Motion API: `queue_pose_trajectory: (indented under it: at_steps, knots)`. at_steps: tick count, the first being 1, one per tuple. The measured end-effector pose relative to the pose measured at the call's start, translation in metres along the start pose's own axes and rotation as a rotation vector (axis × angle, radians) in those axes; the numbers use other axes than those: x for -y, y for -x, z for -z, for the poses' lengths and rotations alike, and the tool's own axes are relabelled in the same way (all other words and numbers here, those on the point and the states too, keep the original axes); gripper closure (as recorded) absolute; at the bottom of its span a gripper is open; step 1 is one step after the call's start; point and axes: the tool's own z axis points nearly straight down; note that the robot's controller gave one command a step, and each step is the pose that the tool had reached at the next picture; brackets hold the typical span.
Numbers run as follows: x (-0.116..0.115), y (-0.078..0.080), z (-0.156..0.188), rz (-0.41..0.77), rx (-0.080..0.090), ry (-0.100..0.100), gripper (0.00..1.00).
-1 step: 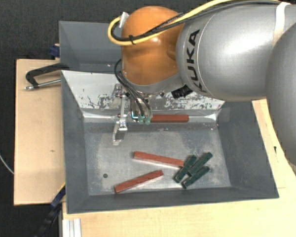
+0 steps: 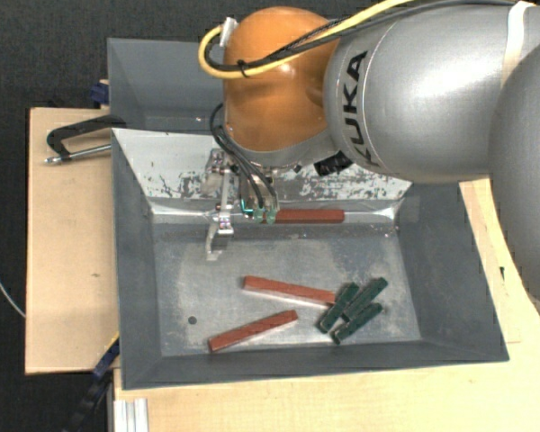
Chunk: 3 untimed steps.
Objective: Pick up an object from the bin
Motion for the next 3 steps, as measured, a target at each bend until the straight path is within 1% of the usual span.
queue_pose_trajectory:
  at_steps: [1, 2, 3]
  knots:
    - [0.038, -0.011, -0.049, -0.087, 0.002, 0.001, 0.00]
    - [0.049, 0.003, -0.098, -0.005, 0.000, -0.001, 0.00]
    - [0.060, -0.010, -0.131, 0.017, -0.001, -0.001, 0.00]
